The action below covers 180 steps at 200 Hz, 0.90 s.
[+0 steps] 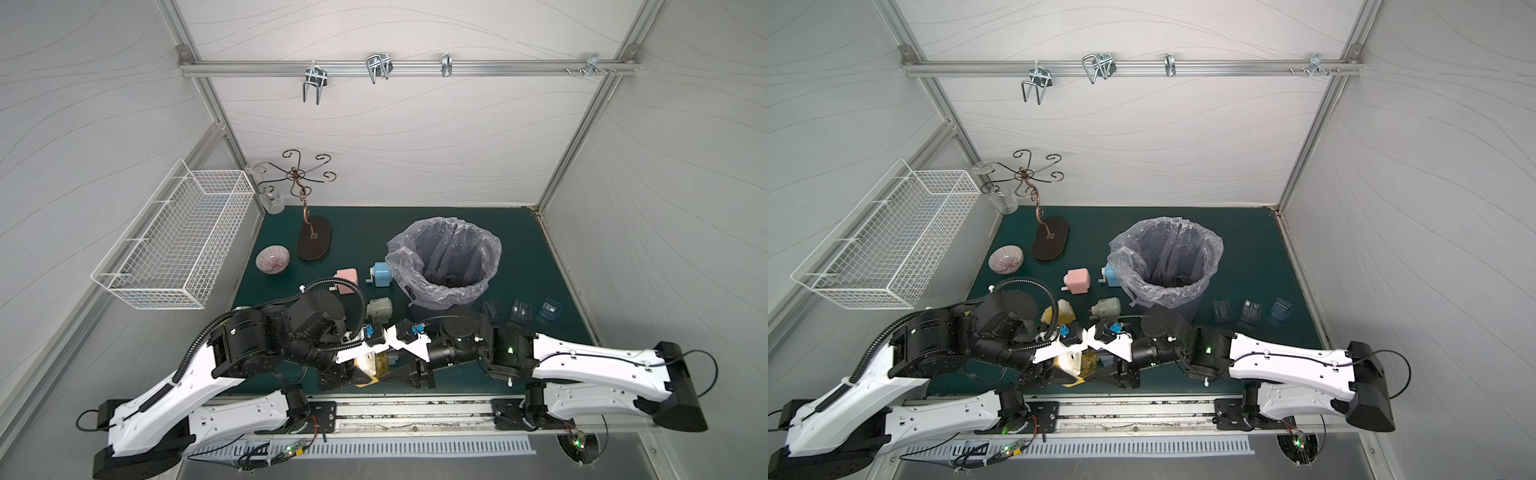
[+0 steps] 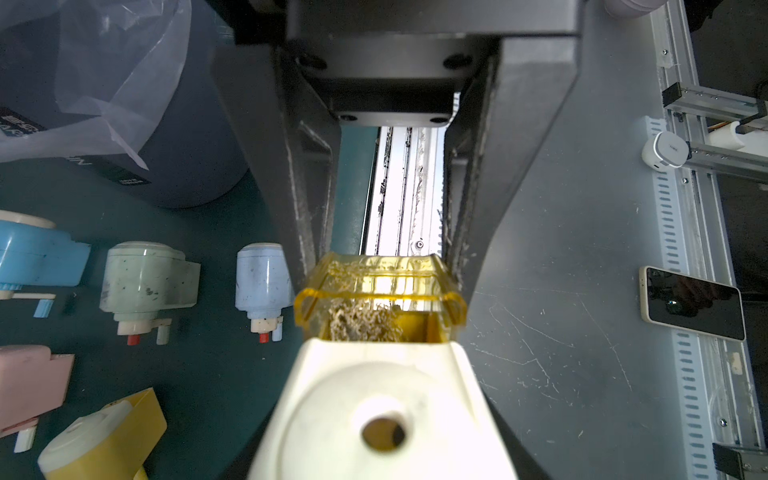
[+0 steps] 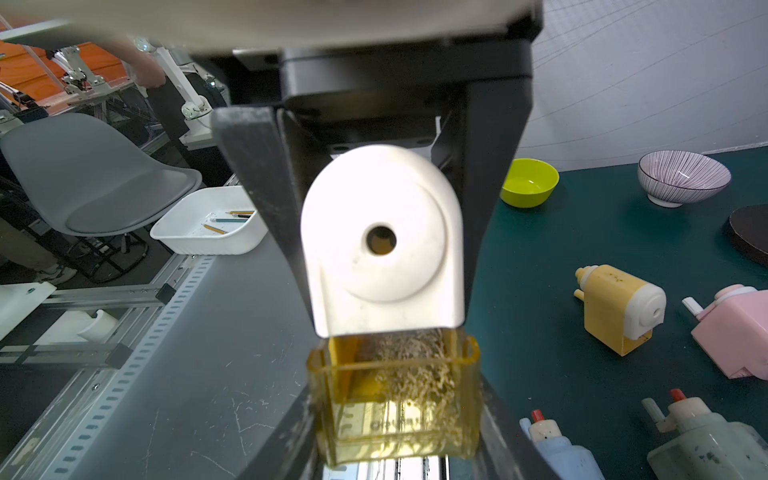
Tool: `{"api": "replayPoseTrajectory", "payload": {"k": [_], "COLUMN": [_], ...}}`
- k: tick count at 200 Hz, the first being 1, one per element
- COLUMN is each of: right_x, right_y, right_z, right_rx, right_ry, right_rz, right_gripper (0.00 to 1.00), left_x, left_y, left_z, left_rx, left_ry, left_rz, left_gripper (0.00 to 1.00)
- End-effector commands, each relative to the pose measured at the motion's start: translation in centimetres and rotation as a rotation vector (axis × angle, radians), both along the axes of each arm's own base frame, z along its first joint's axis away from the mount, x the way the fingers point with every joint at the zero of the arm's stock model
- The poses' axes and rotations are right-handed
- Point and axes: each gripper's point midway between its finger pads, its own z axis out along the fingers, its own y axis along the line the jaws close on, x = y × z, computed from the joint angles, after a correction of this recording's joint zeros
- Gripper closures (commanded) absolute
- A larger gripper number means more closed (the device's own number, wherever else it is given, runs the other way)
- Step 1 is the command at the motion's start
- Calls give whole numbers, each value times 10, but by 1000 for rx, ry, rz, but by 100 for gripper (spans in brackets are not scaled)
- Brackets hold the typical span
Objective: Take out the pencil sharpener tray and clean the shavings
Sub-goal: Open the container of the pencil sharpener.
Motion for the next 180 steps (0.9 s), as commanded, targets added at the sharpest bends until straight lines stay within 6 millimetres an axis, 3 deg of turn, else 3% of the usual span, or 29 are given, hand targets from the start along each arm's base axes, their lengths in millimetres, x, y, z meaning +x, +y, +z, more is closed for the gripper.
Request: {"api": "replayPoseTrajectory", "payload": {"k": [1,42,58,73,82,117,180], "right_x": [5,12,11,11,12,12,8], "right_y": [1,-2,-3,-3,-3,-2,-1], "right_z": [12,13,14,15,16,19,11], "right_rx": [13,26,28,32,37,50,31], "right_ry": [39,52,52,48,46,35,61], "right_rz": [-30,-49,-44,-42,-45,-45,-22], "right_gripper": [98,100,55,37,32,29,37], "left_x": [5,6,6,6,6,7,6], "left_y": [-9,-9,-10,-11,-11,-11,-11], "left_z": [7,5,6,6,6,7,13], "left_rx": [-33,-27,-29,-31,-32,-32,-62], "left_ry": [-30,-27,-28,-30,-32,-34,-44], "left_rz": [-5,-8,-10,-11,-12,-13,-7], "left_gripper": [100,100,100,100,100,100,100]}}
